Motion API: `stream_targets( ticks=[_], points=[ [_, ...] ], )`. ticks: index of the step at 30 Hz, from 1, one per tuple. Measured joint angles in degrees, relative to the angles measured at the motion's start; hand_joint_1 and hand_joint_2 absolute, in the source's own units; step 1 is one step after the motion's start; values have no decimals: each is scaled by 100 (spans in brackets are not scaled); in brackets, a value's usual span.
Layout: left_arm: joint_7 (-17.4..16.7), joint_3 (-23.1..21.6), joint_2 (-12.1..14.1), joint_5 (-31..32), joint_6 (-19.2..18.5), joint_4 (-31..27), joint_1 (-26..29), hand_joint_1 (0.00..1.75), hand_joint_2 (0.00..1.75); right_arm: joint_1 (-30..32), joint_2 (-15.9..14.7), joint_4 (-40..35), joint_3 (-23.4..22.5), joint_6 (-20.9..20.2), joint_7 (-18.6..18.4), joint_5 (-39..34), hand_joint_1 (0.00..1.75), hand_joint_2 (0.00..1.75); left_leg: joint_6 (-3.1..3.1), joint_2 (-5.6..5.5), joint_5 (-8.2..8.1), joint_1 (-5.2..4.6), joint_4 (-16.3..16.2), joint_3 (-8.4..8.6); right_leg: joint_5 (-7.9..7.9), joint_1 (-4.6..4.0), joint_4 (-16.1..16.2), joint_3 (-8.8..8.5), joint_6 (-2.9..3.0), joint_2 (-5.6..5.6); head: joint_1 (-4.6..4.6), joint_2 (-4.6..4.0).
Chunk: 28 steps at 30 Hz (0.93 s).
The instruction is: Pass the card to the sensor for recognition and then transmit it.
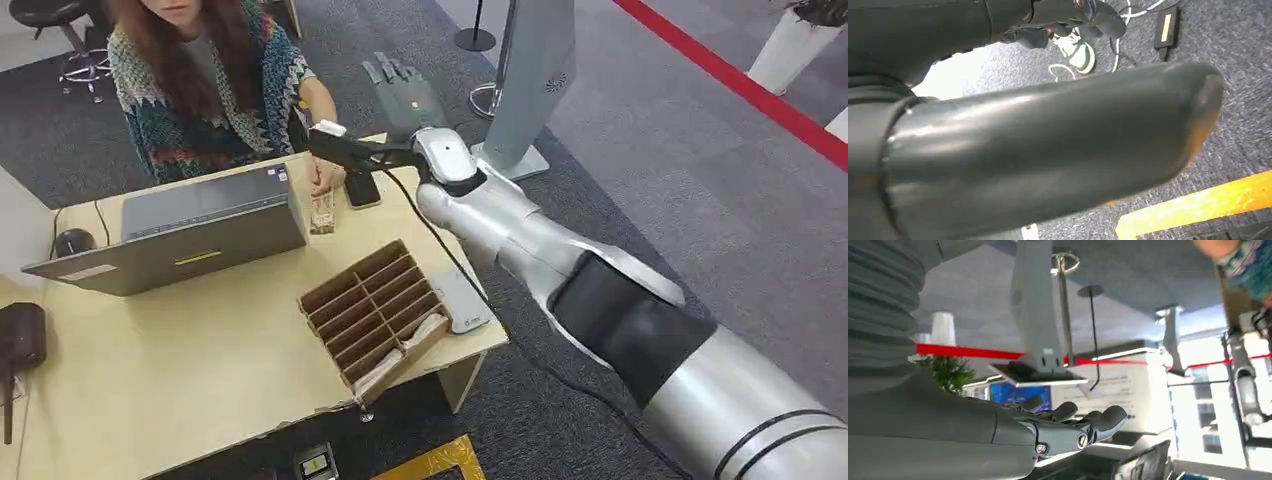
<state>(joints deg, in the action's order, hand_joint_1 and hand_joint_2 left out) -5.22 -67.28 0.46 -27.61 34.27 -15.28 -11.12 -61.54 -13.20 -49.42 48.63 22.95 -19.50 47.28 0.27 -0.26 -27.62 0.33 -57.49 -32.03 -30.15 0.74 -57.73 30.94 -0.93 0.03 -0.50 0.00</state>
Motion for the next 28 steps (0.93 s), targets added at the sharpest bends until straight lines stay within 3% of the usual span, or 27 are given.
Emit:
stream_targets(
  ticks=[3,6,9,16,19,23,28],
  points=[
    [39,22,0,-50,72,0,34,0,0,29,-324,-199,-98,289,-313,368,0,175,1,8,-1,-2,-5,8,1,4,1,1,0,5,0,0],
    [114,68,0,-98,144,0,102,0,0,212,-772,-643,-416,1008,-667,1168,0,175,3,-10,-2,-1,-9,11,0,3,6,-5,-1,-10,0,-2],
    [155,116,0,-144,208,0,184,0,0,575,-1259,-1106,-941,1620,-688,1832,0,175,2,-8,-8,-1,-9,13,0,3,10,-9,-1,-6,0,-2],
    [267,195,2,-280,341,0,257,0,0,1621,-2019,-2272,-2514,1698,-376,2707,0,175,6,-2,-12,-2,-9,17,0,3,13,-11,-1,-6,-2,-2],
    [328,236,2,-361,409,0,330,0,0,2131,-2259,-2770,-3272,1698,-82,2924,0,175,6,-10,-12,-2,-8,14,0,3,13,-12,-1,-10,0,0],
    [389,293,2,-463,483,0,382,0,0,2620,-2341,-3274,-4101,1698,403,3044,0,175,5,3,-13,-1,-6,15,0,2,12,-11,-1,-3,-2,-2],
    [507,345,2,-597,546,0,461,0,0,3039,-2198,-3768,-5264,1698,1840,2637,0,175,5,-11,-12,-1,-4,9,0,1,12,-12,-1,-13,0,-2]
  ],
)
